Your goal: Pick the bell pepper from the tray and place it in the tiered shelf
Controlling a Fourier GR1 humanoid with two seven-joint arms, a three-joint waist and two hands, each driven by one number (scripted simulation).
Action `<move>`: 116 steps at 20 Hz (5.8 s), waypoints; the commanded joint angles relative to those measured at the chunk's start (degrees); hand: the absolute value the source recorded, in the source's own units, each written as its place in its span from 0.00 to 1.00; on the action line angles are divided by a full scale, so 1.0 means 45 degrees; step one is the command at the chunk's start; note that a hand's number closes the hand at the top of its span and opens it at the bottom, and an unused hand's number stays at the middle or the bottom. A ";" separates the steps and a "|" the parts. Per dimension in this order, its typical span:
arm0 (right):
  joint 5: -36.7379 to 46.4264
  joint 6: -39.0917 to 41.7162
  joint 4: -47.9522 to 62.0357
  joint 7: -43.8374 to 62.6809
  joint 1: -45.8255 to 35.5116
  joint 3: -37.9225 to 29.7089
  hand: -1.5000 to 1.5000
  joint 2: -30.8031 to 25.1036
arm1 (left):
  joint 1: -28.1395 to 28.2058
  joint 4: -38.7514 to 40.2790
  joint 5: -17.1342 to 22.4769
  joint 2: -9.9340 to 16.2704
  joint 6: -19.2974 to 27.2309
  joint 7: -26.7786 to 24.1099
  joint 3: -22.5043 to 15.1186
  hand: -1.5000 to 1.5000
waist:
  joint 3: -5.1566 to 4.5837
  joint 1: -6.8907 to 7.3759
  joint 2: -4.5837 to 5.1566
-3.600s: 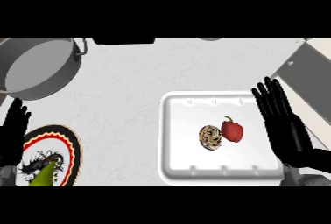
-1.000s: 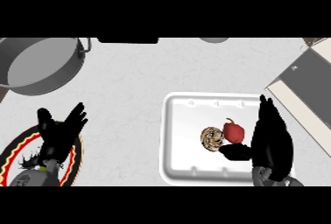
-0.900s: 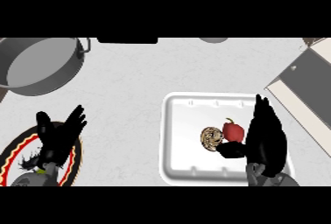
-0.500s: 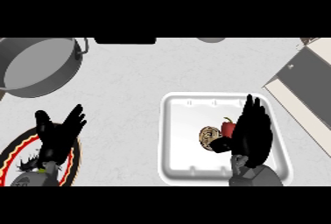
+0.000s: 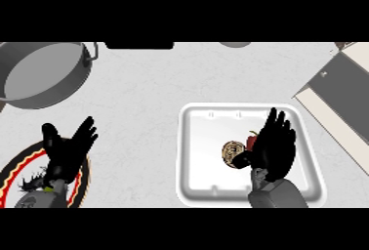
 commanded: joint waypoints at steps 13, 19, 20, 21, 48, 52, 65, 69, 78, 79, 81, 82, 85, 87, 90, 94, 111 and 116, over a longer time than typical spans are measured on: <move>0.0709 -0.1806 0.2494 0.0400 -0.0555 -0.1359 0.00 0.0147 | 0.0259 -0.0258 -0.0617 -0.0255 -0.0383 0.0003 0.0480 0.50 | 0.0004 -0.0015 -0.0002; 0.0740 -0.2347 0.3278 -0.0554 -0.0536 -0.1898 0.00 0.0147 | 0.0606 -0.0949 -0.0674 -0.0495 -0.0297 0.0525 0.0714 0.50 | 0.0005 -0.0013 -0.0010; 0.0627 -0.2037 0.3331 -0.0397 -0.0856 -0.1852 0.00 0.0147 | 0.1151 -0.2112 -0.0523 -0.0014 -0.0631 0.1195 0.0674 0.50 | 0.0008 0.0035 -0.0020; 0.0536 -0.3019 0.4042 -0.0935 -0.0537 -0.1906 0.00 0.0147 | 0.0393 -0.1081 -0.0807 -0.0810 -0.0074 0.0779 0.0572 0.50 | 0.0006 -0.0010 0.0001; -0.0903 -0.3215 0.3028 0.0053 -0.4670 -0.3425 1.00 0.0137 | 0.0341 -0.0546 -0.1292 -0.1026 -0.0602 0.0668 0.1045 0.50 | -0.0010 -0.0073 -0.0053; 0.1264 -0.1904 0.1560 0.1756 -0.5887 -0.3316 1.00 0.0101 | 0.0597 -0.0716 -0.1135 -0.0660 -0.0997 0.0765 0.1197 0.50 | -0.0025 -0.0135 -0.0128; 0.2816 0.4001 -0.2259 0.1582 -0.8719 -0.6248 1.00 -0.1539 | 0.0340 -0.0325 -0.1552 -0.0935 -0.0697 0.0356 0.1276 0.50 | -0.0016 -0.0328 -0.0127; 0.2658 0.4616 -0.2179 0.0931 -0.9612 -0.7802 1.00 -0.2365 | 0.0407 -0.1051 -0.1249 -0.0545 -0.0922 0.1090 0.1480 0.50 | -0.0001 -0.0200 -0.0120; 0.2043 0.5631 -0.1229 -0.1114 -1.0536 -1.0110 1.00 -0.4518 | 0.0094 -0.0239 -0.1444 -0.0862 -0.1005 0.0536 0.1606 0.50 | -0.0004 -0.0167 -0.0037; 0.1903 0.5854 -0.1216 -0.1086 -1.0773 -1.0358 1.00 -0.4707 | 0.0340 -0.0453 -0.1501 -0.1019 -0.1002 0.0715 0.1370 0.50 | -0.0002 -0.0131 -0.0049; 0.1648 0.5986 -0.0844 -0.1382 -1.0798 -1.0559 1.00 -0.4884 | 0.0484 -0.1431 -0.1237 -0.0557 -0.1206 0.1337 0.1602 0.50 | 0.0003 -0.0027 -0.0057; 0.1425 0.6627 -0.1387 -0.1216 -1.0763 -1.0523 1.00 -0.4658 | 0.0283 -0.1055 -0.1628 -0.1063 -0.0684 0.1060 0.1386 0.50 | -0.0001 -0.0107 -0.0065; 0.0839 0.6222 -0.0491 -0.2287 -1.0071 -1.1376 1.00 -0.5178 | 0.0322 -0.1526 -0.1718 -0.1271 -0.0404 0.1647 0.1184 0.50 | 0.0009 -0.0063 -0.0044; 0.0569 0.6420 0.0403 -0.2945 -1.0132 -1.1596 1.00 -0.5781 | 0.0364 -0.0619 -0.2014 -0.1597 -0.0559 0.0756 0.0991 0.50 | 0.0001 -0.0087 -0.0009; 0.0386 0.5781 0.0400 -0.2989 -0.9692 -1.1384 1.00 -0.6006 | 0.1141 -0.1500 -0.1404 -0.0915 -0.1442 0.0955 0.1591 0.50 | 0.0001 0.0004 -0.0024; 0.0131 0.4649 0.1963 -0.4026 -0.9058 -1.1976 1.00 -0.6899 | 0.0255 -0.0494 -0.1518 -0.0924 -0.1370 0.0796 0.1975 0.50 | 0.0002 -0.0005 0.0016; -0.1574 0.2161 0.4153 -0.5479 -0.7952 -1.1313 1.00 -0.8308 | 0.0322 -0.1481 -0.2371 -0.1712 -0.1065 0.1472 0.1608 0.50 | 0.0003 0.0020 -0.0008; -0.1740 0.3315 0.4868 -0.5334 -0.8393 -1.0841 1.00 -0.9155 | 0.0532 -0.0797 -0.2421 -0.1813 -0.1420 0.0486 0.1811 0.50 | -0.0004 0.0019 -0.0006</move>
